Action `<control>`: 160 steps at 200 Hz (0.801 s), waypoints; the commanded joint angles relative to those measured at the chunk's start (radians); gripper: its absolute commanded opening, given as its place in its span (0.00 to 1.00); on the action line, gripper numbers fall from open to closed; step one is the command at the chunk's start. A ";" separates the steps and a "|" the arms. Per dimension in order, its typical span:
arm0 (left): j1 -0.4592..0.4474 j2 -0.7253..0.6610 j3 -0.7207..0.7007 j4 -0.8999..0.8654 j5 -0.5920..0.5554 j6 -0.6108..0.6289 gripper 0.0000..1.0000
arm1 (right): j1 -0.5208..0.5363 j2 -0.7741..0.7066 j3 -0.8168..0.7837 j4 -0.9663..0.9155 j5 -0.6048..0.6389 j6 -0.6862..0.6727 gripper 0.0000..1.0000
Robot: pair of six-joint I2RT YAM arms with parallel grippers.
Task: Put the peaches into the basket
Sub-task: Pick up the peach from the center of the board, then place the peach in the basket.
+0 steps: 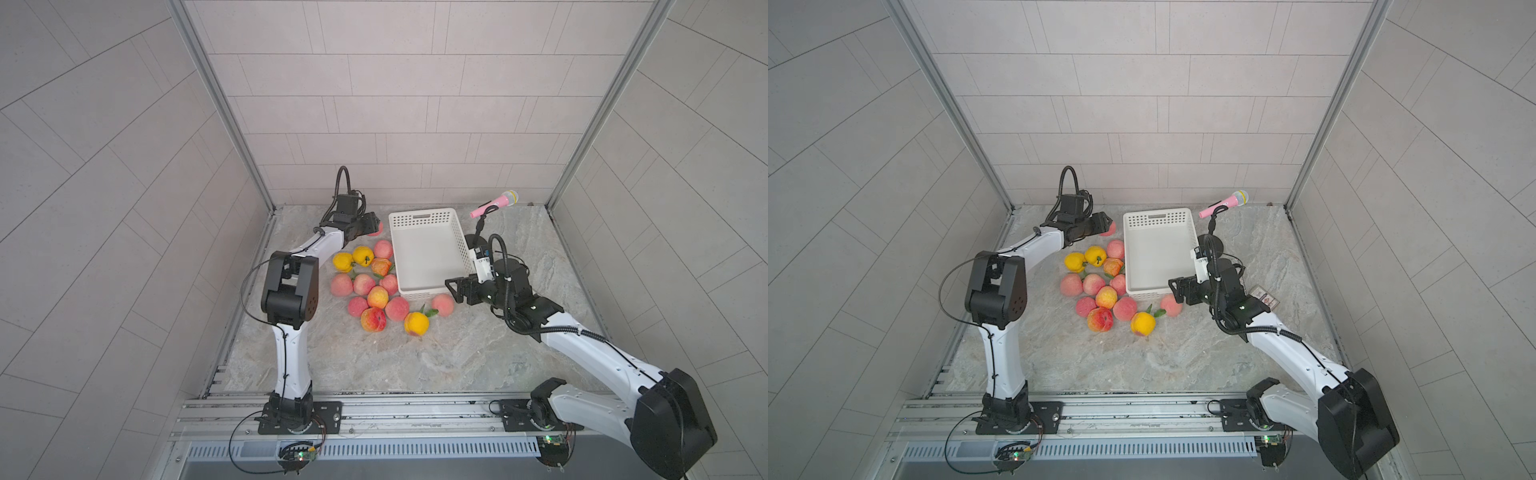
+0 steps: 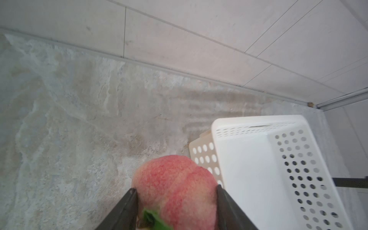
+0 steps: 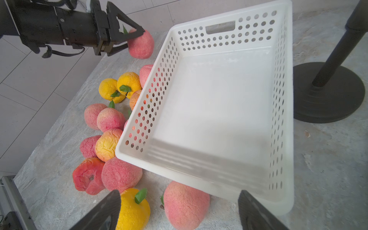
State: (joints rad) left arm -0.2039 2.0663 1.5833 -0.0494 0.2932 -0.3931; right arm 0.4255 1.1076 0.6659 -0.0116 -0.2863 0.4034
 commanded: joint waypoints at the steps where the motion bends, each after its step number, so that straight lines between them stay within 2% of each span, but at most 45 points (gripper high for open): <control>1: -0.015 -0.048 -0.020 0.070 0.053 -0.027 0.54 | 0.005 -0.001 -0.007 0.012 0.010 0.000 0.93; 34: -0.058 -0.043 -0.008 0.100 0.086 -0.031 0.54 | 0.005 -0.003 -0.011 0.014 0.010 0.002 0.93; 97: -0.143 0.026 0.089 0.013 0.014 0.037 0.54 | 0.004 -0.006 -0.016 0.013 0.012 0.005 0.93; 160: -0.233 0.155 0.277 -0.185 -0.183 0.189 0.54 | 0.004 0.003 -0.016 0.021 0.012 0.009 0.93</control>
State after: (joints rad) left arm -0.4026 2.1712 1.7893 -0.1371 0.2066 -0.2943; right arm 0.4255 1.1076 0.6617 -0.0044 -0.2840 0.4042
